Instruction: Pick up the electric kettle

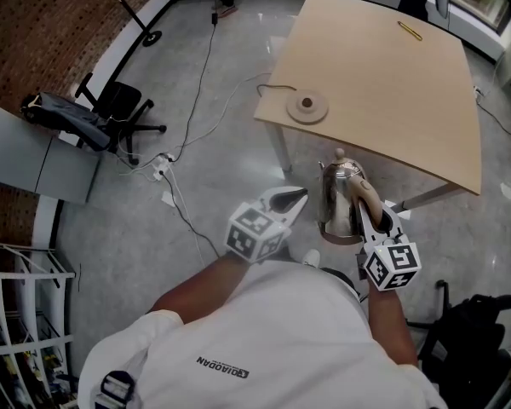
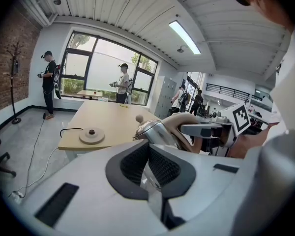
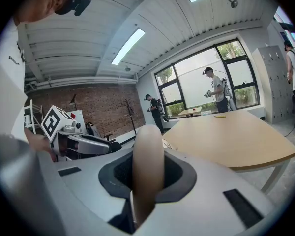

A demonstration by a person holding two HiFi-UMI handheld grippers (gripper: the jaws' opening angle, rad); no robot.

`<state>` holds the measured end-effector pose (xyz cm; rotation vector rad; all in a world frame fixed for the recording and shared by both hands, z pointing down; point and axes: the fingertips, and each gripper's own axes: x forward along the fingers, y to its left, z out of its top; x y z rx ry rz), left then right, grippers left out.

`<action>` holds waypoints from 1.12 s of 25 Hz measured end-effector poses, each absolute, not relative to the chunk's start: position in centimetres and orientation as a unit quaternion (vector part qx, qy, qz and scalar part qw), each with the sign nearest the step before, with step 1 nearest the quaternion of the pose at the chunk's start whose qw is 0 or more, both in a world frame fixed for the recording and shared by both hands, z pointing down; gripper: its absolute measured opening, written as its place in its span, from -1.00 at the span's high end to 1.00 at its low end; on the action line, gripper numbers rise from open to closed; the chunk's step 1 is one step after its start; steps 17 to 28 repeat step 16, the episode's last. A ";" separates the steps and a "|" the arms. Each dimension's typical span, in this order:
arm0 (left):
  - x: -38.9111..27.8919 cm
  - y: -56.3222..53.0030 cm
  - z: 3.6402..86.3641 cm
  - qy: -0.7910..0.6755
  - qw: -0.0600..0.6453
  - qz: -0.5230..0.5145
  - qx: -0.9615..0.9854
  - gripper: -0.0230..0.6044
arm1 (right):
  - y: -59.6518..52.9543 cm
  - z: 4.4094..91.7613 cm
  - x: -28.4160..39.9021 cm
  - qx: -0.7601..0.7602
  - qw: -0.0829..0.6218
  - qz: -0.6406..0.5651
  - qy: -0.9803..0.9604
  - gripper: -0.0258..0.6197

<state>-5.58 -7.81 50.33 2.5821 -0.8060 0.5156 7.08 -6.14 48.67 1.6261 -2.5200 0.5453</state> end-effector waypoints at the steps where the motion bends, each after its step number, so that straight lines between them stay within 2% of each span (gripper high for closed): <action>1: -5.6 -7.9 50.3 -0.288 0.194 0.183 0.920 0.94 | -6.2 48.6 7.1 0.533 0.045 0.179 -0.826 0.70; 28: -6.7 -7.8 50.0 -0.290 0.194 0.176 0.920 0.94 | -6.5 48.8 6.5 0.532 0.049 0.180 -0.826 0.70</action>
